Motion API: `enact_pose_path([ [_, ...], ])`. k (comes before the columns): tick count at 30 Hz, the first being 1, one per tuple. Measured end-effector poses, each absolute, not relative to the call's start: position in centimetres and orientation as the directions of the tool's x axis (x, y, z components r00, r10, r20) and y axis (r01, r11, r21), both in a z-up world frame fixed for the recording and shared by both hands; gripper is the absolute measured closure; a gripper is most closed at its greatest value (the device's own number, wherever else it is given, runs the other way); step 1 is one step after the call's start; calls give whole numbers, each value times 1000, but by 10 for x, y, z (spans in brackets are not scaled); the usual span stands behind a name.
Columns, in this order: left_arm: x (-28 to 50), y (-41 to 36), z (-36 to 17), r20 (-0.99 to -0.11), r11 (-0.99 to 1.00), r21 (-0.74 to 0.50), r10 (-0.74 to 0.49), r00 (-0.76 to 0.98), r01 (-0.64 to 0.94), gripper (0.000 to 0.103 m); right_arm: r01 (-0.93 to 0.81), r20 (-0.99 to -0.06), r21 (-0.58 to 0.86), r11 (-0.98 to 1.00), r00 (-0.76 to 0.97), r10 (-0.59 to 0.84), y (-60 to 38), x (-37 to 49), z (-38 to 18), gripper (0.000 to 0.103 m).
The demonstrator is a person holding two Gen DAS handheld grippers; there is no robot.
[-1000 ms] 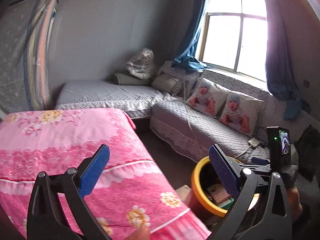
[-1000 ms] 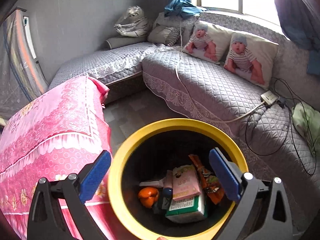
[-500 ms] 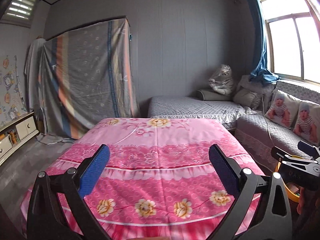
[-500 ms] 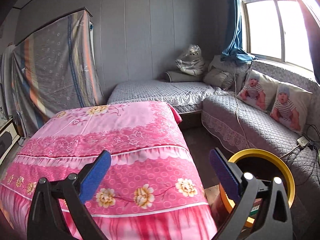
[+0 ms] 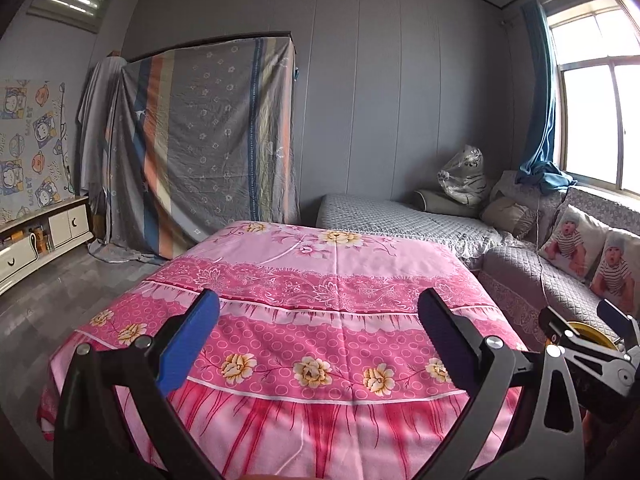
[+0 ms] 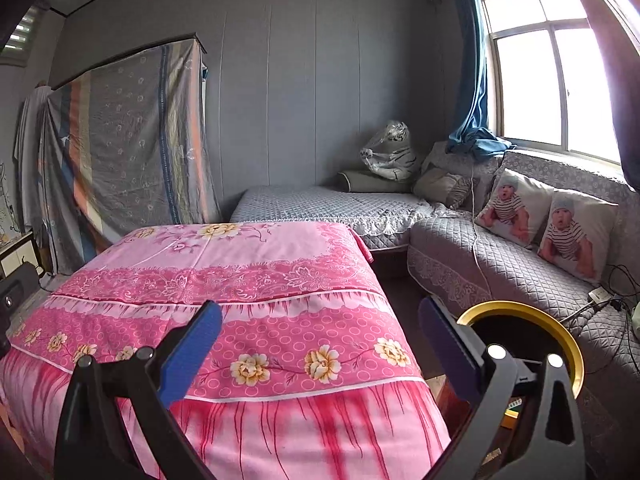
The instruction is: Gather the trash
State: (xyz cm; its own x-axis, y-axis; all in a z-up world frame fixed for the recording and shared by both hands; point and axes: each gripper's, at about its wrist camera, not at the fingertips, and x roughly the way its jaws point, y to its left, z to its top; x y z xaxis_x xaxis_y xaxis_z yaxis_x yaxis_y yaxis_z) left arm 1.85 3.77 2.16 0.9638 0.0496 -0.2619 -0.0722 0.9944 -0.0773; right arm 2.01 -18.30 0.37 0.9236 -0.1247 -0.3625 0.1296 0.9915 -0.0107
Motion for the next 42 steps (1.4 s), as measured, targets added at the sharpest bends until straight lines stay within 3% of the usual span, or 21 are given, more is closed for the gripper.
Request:
enact_pose_path([
  [42, 7, 36, 21, -286, 993, -84, 56, 957, -83, 8, 126, -368, -8, 992, 922, -120, -176, 13, -10, 8],
])
